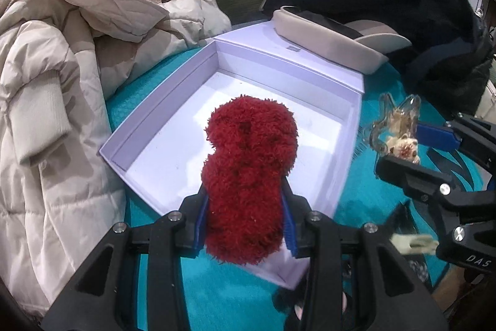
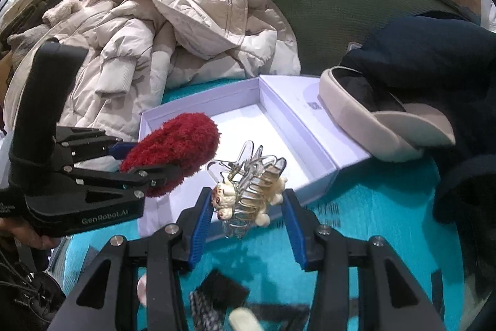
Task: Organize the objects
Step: 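Lift and carry the scrunchie and claw clip over the white box with both tools, then open both tools to drop the scrunchie and claw clip into the box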
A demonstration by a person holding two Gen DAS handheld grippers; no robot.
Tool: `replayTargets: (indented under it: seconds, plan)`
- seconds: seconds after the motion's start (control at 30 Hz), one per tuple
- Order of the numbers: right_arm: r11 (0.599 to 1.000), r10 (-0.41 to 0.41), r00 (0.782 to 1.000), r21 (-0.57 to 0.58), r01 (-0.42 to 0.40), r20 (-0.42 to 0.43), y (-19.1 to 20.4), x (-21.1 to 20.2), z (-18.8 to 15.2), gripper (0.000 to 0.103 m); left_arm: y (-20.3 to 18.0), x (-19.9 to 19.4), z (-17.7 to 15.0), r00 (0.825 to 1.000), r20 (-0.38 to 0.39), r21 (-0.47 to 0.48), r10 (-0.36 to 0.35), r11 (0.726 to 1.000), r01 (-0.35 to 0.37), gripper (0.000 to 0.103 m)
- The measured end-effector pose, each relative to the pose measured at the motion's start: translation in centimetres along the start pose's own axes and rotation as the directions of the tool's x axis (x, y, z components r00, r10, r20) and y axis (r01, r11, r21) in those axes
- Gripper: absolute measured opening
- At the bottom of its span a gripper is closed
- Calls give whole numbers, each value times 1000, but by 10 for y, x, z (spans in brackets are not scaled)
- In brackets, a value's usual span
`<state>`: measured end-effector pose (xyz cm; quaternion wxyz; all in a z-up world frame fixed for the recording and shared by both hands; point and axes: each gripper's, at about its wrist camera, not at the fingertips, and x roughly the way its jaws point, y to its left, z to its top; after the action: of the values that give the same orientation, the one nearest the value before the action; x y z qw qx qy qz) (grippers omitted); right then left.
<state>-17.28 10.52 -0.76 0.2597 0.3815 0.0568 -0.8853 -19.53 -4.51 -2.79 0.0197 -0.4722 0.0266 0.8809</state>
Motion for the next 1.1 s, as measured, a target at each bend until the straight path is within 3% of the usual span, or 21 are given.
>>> replayTargets:
  seconds: [0.5, 0.63, 1.1]
  plan:
    - [997, 54, 998, -43, -56, -41, -14, 48, 54, 45, 24, 36, 54, 993, 14, -23, 121, 992, -121, 37]
    - [997, 70, 996, -30, -72, -54, -20, 58, 65, 45, 30, 43, 65, 992, 6, -25, 122, 992, -122, 37]
    - [995, 63, 988, -70, -74, -143, -23, 111, 55, 45, 34, 88, 75, 987, -49, -2, 156, 988, -156, 37]
